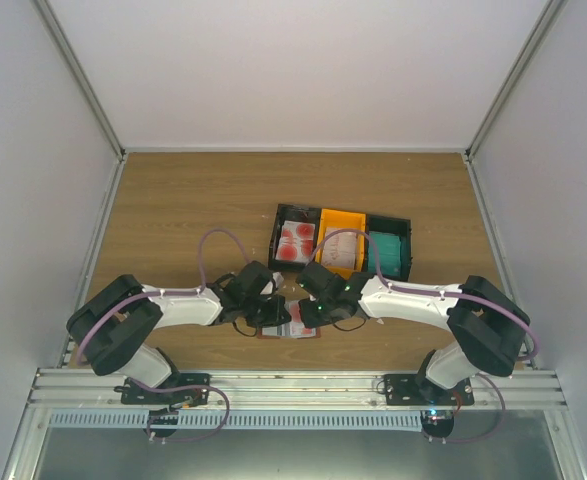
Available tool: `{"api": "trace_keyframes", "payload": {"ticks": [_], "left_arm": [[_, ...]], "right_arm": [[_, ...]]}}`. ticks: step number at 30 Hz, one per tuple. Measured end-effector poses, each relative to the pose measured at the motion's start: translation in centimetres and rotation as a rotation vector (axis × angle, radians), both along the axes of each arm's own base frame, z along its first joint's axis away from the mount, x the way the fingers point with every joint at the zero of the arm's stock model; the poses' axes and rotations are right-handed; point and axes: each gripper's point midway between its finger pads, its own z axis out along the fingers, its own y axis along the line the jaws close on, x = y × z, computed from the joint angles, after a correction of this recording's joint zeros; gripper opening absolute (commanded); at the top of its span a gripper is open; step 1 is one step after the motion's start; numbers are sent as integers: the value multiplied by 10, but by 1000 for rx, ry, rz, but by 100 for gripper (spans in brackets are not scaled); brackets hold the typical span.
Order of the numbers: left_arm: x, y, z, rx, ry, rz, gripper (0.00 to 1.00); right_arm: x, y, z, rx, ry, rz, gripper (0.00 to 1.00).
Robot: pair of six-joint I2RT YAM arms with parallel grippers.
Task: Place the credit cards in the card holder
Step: Turn over the card slot in the card holder.
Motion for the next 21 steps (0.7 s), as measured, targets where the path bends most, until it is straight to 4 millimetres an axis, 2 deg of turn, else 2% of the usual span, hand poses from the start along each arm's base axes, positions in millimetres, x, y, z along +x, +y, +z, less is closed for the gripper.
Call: {"api": "trace_keyframes", "payload": {"ticks": [4, 13, 21], "left_arm": [[0, 1, 1, 19, -4, 0, 1], [1, 7, 1, 60, -9, 8, 0], [2, 7, 0, 63, -10, 3, 0]], "right_arm": [[1, 2, 0, 9, 4, -3, 21], [2, -1, -7, -7, 16, -16, 33], [1, 1, -7, 8, 27, -10, 33]]}}
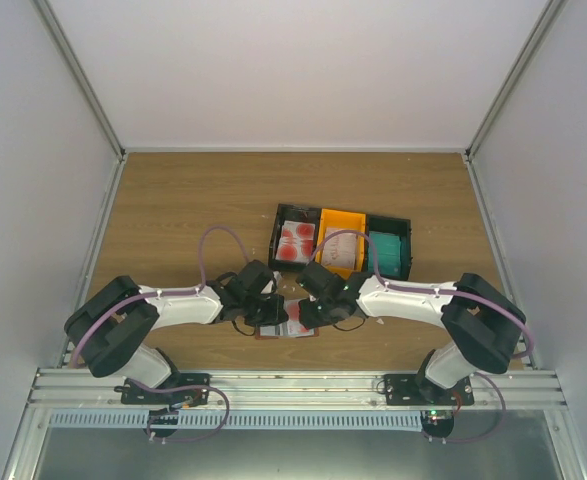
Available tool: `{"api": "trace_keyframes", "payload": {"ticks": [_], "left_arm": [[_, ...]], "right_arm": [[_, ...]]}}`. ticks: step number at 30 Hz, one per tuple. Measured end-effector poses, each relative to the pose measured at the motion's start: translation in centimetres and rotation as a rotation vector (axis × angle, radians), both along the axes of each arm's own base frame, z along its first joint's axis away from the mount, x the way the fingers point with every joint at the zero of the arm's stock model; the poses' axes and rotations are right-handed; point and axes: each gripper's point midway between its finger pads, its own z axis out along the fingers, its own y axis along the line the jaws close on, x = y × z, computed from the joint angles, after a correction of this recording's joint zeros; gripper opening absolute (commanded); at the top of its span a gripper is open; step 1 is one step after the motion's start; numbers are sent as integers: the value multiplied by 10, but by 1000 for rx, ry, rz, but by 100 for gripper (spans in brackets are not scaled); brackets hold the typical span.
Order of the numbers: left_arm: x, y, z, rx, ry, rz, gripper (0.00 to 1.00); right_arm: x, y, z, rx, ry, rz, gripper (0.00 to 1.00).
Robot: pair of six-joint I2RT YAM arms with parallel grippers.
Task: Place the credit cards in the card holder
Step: Turn over the card slot in the card holder.
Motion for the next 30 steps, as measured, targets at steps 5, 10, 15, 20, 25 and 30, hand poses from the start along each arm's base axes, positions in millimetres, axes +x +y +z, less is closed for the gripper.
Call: {"api": "trace_keyframes", "payload": {"ticks": [5, 10, 15, 20, 25, 30], "left_arm": [[0, 0, 0, 1, 0, 1, 0], [0, 0, 0, 2, 0, 2, 0], [0, 0, 0, 2, 0, 2, 0], [0, 0, 0, 2, 0, 2, 0], [0, 0, 0, 2, 0, 2, 0], [0, 0, 0, 2, 0, 2, 0]], "right_arm": [[-2, 0, -2, 12, 13, 2, 32], [-2, 2, -2, 25, 22, 4, 31], [-4, 5, -1, 38, 30, 10, 31], [-3, 4, 0, 36, 28, 2, 31], [-2, 0, 4, 28, 16, -8, 23], [-2, 0, 5, 30, 16, -10, 22]]}}
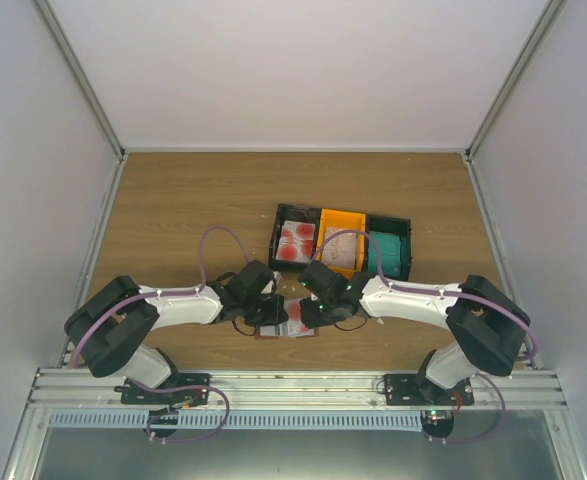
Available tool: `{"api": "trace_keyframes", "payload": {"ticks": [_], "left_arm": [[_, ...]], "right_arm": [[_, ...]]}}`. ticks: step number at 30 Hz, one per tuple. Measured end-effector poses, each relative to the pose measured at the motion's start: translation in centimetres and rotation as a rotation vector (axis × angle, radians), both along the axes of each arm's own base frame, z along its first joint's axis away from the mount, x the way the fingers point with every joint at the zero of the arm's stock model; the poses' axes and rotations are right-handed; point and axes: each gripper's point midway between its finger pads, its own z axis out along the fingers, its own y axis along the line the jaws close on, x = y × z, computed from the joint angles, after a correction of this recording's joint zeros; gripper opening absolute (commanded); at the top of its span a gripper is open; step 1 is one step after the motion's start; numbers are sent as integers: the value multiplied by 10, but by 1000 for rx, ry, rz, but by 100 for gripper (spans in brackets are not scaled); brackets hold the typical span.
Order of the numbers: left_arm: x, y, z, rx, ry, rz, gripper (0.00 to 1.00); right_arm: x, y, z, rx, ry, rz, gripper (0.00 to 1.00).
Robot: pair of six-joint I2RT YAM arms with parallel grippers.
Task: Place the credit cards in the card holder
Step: Turn over the card slot in the card holder.
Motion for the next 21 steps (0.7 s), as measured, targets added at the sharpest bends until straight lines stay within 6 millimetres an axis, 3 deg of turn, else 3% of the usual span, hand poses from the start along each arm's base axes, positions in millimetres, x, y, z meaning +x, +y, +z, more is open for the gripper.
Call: {"api": "trace_keyframes", "payload": {"ticks": [3, 7, 11, 15, 21], "left_arm": [[0, 0, 0, 0, 0, 0, 0], [0, 0, 0, 0, 0, 0, 0], [0, 0, 0, 0, 0, 0, 0], [0, 0, 0, 0, 0, 0, 0], [0, 0, 0, 0, 0, 1, 0]], "right_arm": [[0, 0, 0, 0, 0, 0, 21], [0, 0, 0, 0, 0, 2, 12], [0, 0, 0, -2, -1, 0, 25], [1, -2, 0, -11, -2, -4, 27], [2, -1, 2, -10, -10, -2, 15]]}}
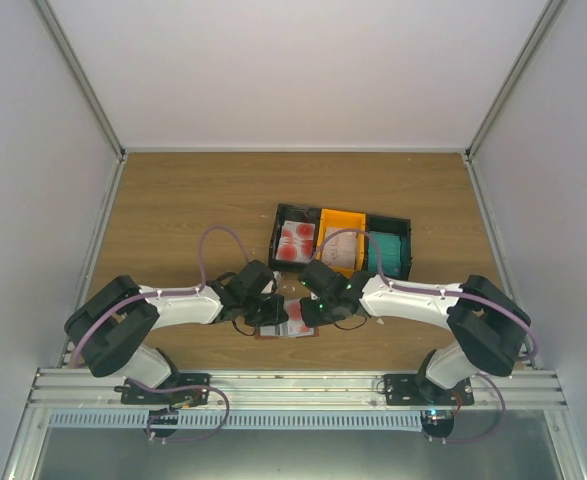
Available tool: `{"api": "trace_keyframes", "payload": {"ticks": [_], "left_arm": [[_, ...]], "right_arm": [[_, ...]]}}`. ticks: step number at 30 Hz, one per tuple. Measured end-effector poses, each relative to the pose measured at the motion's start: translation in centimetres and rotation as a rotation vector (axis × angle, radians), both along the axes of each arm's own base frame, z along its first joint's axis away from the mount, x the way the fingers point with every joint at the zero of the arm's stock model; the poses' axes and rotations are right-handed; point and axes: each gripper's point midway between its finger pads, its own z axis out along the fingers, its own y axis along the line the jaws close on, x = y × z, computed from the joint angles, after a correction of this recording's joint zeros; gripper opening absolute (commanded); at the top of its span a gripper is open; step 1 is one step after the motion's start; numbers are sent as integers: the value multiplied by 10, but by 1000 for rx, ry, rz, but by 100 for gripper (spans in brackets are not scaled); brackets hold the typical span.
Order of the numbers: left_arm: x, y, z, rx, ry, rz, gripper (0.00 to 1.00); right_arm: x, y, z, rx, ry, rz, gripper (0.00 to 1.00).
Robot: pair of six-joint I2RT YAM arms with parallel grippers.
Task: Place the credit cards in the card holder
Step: Turn over the card slot in the card holder.
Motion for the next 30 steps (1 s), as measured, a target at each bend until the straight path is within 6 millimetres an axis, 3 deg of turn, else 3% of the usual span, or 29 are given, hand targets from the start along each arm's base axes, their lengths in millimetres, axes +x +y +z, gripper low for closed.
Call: {"api": "trace_keyframes", "payload": {"ticks": [7, 18, 23, 30], "left_arm": [[0, 0, 0, 1, 0, 0, 0], [0, 0, 0, 0, 0, 0, 0], [0, 0, 0, 0, 0, 0, 0], [0, 0, 0, -1, -1, 1, 0]], "right_arm": [[-1, 1, 0, 4, 5, 5, 23], [-3, 1, -6, -8, 19, 17, 21], [-4, 1, -8, -10, 27, 20, 31], [-3, -2, -9, -24, 23, 14, 26]]}}
